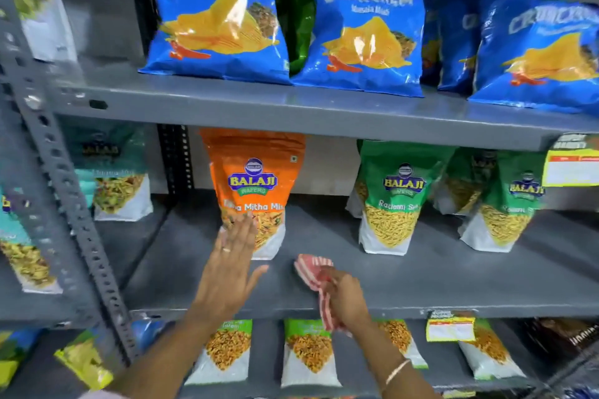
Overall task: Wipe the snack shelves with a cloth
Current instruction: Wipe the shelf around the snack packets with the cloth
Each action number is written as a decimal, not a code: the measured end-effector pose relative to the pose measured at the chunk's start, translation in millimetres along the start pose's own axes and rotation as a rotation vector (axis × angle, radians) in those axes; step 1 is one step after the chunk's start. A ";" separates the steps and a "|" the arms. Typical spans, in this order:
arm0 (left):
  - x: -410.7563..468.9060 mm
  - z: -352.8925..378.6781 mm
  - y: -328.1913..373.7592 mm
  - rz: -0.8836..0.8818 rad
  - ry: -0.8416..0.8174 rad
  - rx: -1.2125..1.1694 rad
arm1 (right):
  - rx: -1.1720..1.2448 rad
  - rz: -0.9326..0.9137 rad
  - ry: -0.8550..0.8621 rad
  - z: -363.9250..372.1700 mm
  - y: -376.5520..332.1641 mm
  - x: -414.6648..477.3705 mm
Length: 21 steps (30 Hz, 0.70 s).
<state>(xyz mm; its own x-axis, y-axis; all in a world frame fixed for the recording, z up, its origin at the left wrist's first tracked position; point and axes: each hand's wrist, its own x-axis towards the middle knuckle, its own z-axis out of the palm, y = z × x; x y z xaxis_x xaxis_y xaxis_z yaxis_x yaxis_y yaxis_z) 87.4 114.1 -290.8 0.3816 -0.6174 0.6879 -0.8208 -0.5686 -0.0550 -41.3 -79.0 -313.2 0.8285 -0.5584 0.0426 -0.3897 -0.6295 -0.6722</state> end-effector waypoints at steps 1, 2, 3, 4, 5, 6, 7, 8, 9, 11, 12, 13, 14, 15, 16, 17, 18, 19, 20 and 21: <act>-6.6 18.1 14.6 -0.024 -0.077 -0.012 | 0.135 0.008 0.041 -12.0 9.8 9.9; -11.8 32.7 27.1 -0.051 -0.159 -0.027 | 0.247 0.010 0.085 -24.1 17.6 20.3; -15.0 45.2 38.3 -0.072 -0.236 -0.034 | 0.320 0.012 0.110 -35.0 24.1 32.7; -17.1 55.4 46.7 -0.089 -0.310 -0.038 | 0.370 0.003 0.126 -44.7 26.5 45.3; -18.3 62.2 52.9 -0.109 -0.375 -0.040 | 0.380 0.002 0.125 -50.8 26.7 58.6; -19.3 67.7 58.5 -0.136 -0.423 -0.046 | 0.373 0.007 0.094 -54.3 26.0 73.6; -20.7 72.0 62.9 -0.160 -0.449 -0.053 | 0.347 0.010 0.053 -56.2 24.6 86.4; -22.1 75.1 66.0 -0.181 -0.475 -0.064 | 0.323 -0.001 0.015 -55.2 24.0 101.1; -24.3 77.5 68.4 -0.200 -0.505 -0.071 | 0.294 -0.008 0.008 -53.1 23.8 114.0; -26.7 78.4 71.6 -0.241 -0.535 -0.057 | 0.197 -0.024 -0.019 -54.1 19.2 132.9; -26.3 77.8 72.7 -0.260 -0.534 -0.048 | 0.121 -0.033 -0.018 -56.9 15.7 140.5; -25.3 77.0 73.7 -0.279 -0.533 -0.045 | 0.056 -0.021 -0.018 -58.8 13.3 148.0; -24.7 76.7 74.6 -0.293 -0.530 -0.047 | 0.028 -0.010 -0.030 -60.3 10.7 155.0; -24.9 77.1 75.3 -0.303 -0.523 -0.050 | 0.015 -0.003 -0.048 -60.0 10.2 161.3; -25.4 77.9 76.0 -0.309 -0.510 -0.054 | -0.012 -0.001 -0.054 -57.5 9.0 165.3; -26.6 79.1 76.5 -0.312 -0.492 -0.059 | -0.072 0.004 -0.030 -56.8 6.5 168.0; -27.7 80.3 76.8 -0.309 -0.475 -0.065 | -0.135 0.014 -0.002 -52.3 6.9 171.5; -28.5 81.6 76.8 -0.303 -0.458 -0.066 | -0.188 0.023 0.008 -49.9 6.8 174.1; -29.4 83.2 76.5 -0.298 -0.442 -0.062 | -0.254 0.032 -0.041 -45.2 7.1 177.0; -30.3 84.7 76.2 -0.296 -0.431 -0.054 | -0.343 0.005 -0.128 -39.3 7.5 178.6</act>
<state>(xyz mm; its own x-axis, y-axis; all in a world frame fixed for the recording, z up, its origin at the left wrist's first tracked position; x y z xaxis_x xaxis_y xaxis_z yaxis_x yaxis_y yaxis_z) 49.3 43.5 -377.1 0.7314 -0.6084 0.3080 -0.6677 -0.7308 0.1420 87.9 -204.7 -281.6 0.8613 -0.5037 -0.0671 -0.4882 -0.7837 -0.3839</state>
